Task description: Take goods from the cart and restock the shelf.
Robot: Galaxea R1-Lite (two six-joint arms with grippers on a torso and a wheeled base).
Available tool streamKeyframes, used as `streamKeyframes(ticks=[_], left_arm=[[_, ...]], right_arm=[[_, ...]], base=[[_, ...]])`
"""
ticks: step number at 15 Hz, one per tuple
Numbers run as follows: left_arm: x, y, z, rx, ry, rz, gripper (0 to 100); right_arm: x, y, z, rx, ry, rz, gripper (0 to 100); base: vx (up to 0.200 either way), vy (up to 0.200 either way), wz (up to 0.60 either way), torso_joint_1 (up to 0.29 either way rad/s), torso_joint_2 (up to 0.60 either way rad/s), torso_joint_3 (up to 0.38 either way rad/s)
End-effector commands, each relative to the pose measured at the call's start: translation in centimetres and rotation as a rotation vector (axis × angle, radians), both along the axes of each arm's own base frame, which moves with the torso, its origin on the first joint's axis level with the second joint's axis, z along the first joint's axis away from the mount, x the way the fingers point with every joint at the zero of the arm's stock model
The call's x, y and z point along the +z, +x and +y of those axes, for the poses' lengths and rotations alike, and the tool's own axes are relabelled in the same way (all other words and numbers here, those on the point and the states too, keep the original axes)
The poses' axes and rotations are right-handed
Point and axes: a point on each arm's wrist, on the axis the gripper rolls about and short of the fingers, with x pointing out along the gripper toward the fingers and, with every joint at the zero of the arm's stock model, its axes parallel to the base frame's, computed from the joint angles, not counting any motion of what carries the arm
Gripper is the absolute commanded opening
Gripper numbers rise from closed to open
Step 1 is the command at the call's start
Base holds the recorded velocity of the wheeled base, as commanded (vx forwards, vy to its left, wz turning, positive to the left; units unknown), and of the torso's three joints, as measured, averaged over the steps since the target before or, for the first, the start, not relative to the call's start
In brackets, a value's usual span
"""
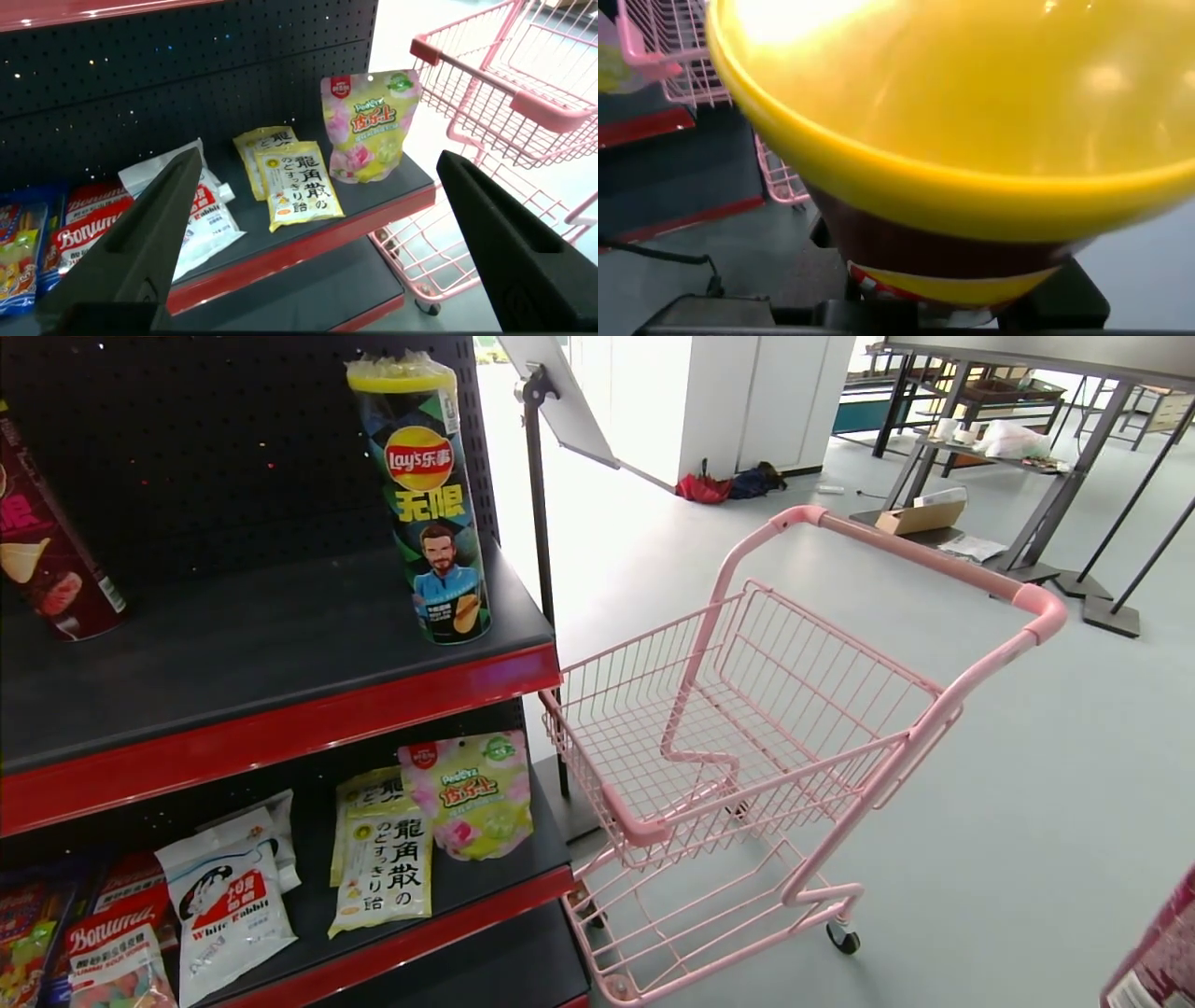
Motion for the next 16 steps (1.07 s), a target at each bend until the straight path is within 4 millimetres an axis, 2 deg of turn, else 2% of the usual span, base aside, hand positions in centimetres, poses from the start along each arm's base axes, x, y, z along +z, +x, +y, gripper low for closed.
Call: streamKeyframes(ticks=[1, 5, 11, 16], left_arm=[[-0.02, 0.01, 0.0, 0.0, 0.0, 0.001, 100], [0.02, 0.0, -0.01, 0.0, 0.0, 0.0, 100], [-0.02, 0.01, 0.0, -0.002, 0.0, 0.001, 100], [0.02, 0.0, -0.01, 0.0, 0.0, 0.0, 100]], right_arm=[[-2.5, -3.54, -1.13, -0.034, 0.001, -0.057, 0], [-2.52, -3.51, -1.12, -0.032, -0.001, -0.054, 0], [-2.24, -3.44, -1.1, -0.023, -0.012, -0.059, 0], [-2.16, -3.38, -1.07, -0.012, -0.035, -0.062, 0]], base=[[0.0, 0.0, 0.0, 0.0, 0.0, 0.0], [0.0, 0.0, 0.0, 0.126, -0.39, -0.248], [0.0, 0.0, 0.0, 0.213, -0.57, -0.362], [0.0, 0.0, 0.0, 0.176, -0.43, -0.262]])
